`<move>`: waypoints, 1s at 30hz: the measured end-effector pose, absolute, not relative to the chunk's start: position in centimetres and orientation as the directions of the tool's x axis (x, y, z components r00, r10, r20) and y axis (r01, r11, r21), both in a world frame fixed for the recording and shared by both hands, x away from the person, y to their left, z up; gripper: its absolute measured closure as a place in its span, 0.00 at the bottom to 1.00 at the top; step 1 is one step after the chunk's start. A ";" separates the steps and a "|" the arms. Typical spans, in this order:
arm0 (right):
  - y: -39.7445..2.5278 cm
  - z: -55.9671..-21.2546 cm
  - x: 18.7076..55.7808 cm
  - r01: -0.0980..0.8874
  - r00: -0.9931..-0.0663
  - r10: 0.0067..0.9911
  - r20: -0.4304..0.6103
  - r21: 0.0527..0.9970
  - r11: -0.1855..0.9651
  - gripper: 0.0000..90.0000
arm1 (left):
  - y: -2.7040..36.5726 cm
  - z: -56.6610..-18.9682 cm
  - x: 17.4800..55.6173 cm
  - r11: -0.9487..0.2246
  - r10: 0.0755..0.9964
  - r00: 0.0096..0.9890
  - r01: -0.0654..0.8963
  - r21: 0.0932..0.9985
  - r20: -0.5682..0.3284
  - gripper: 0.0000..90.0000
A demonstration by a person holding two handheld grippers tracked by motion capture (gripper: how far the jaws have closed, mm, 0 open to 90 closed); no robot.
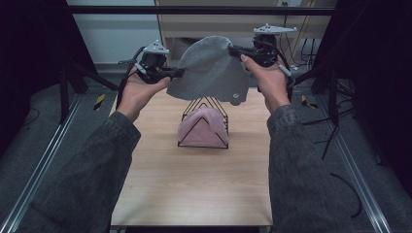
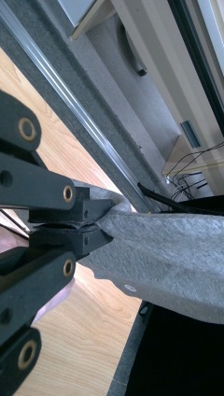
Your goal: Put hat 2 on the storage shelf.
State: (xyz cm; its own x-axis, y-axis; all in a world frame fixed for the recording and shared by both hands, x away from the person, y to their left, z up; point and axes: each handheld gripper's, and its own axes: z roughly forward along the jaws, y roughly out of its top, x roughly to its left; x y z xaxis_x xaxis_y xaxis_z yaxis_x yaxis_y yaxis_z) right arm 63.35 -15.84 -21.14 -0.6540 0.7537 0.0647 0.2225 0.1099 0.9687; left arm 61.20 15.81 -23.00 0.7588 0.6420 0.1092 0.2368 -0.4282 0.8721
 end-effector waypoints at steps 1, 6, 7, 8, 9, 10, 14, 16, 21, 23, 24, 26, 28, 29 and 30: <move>-15.8 -21.1 63.3 0.222 -0.654 0.754 0.065 0.969 0.109 0.96 | 15.8 -23.0 61.1 -0.431 0.642 0.758 0.235 0.871 0.114 0.97; -15.3 -21.1 62.9 0.222 -0.658 0.752 0.049 0.966 0.131 0.96 | 16.1 -23.5 61.2 -0.446 0.652 0.747 0.245 0.861 0.126 0.97; -15.2 -21.2 62.9 0.224 -0.656 0.753 0.044 0.965 0.139 0.96 | 16.1 -23.7 61.4 -0.449 0.655 0.745 0.250 0.858 0.126 0.97; -15.2 -21.3 62.9 0.224 -0.655 0.754 0.039 0.964 0.145 0.96 | 16.1 -24.0 61.5 -0.450 0.653 0.747 0.253 0.856 0.123 0.97; -15.1 -21.4 63.0 0.227 -0.654 0.755 0.039 0.963 0.147 0.96 | 16.1 -24.3 61.7 -0.452 0.649 0.750 0.245 0.858 0.127 0.97; -15.1 -21.6 63.1 0.231 -0.651 0.759 0.036 0.961 0.153 0.96 | 16.1 -24.5 61.8 -0.455 0.648 0.750 0.246 0.856 0.129 0.97; -15.1 -22.7 63.6 0.256 -0.646 0.762 0.044 0.953 0.161 0.96 | 16.0 -25.4 62.4 -0.459 0.658 0.743 0.264 0.848 0.124 0.97; -15.0 -23.0 63.9 0.258 -0.646 0.762 0.044 0.952 0.163 0.96 | 16.0 -25.8 62.8 -0.457 0.664 0.737 0.271 0.847 0.123 0.97; -14.8 -23.8 64.4 0.275 -0.639 0.768 0.044 0.946 0.174 0.96 | 16.0 -27.0 63.6 -0.451 0.681 0.724 0.298 0.841 0.109 0.97; -14.6 -24.3 64.4 0.280 -0.641 0.766 0.042 0.942 0.183 0.96 | 16.0 -27.5 63.6 -0.455 0.681 0.725 0.306 0.836 0.105 0.97; -14.5 -24.5 64.4 0.281 -0.643 0.765 0.040 0.941 0.188 0.96 | 16.0 -27.8 63.5 -0.459 0.681 0.724 0.308 0.833 0.107 0.97; -14.4 -25.0 64.2 0.284 -0.644 0.764 0.038 0.940 0.192 0.96 | 16.1 -28.2 63.3 -0.459 0.681 0.725 0.313 0.831 0.103 0.97; -14.4 -25.3 64.1 0.287 -0.644 0.764 0.040 0.938 0.193 0.96 | 16.1 -28.4 63.0 -0.464 0.680 0.725 0.312 0.829 0.108 0.97; -14.4 -25.4 64.0 0.288 -0.643 0.764 0.040 0.938 0.194 0.96 | 16.1 -28.5 62.8 -0.466 0.679 0.726 0.312 0.828 0.109 0.97; -14.3 -25.5 63.8 0.293 -0.643 0.765 0.039 0.936 0.198 0.96 | 16.1 -28.6 62.7 -0.465 0.678 0.727 0.310 0.830 0.108 0.97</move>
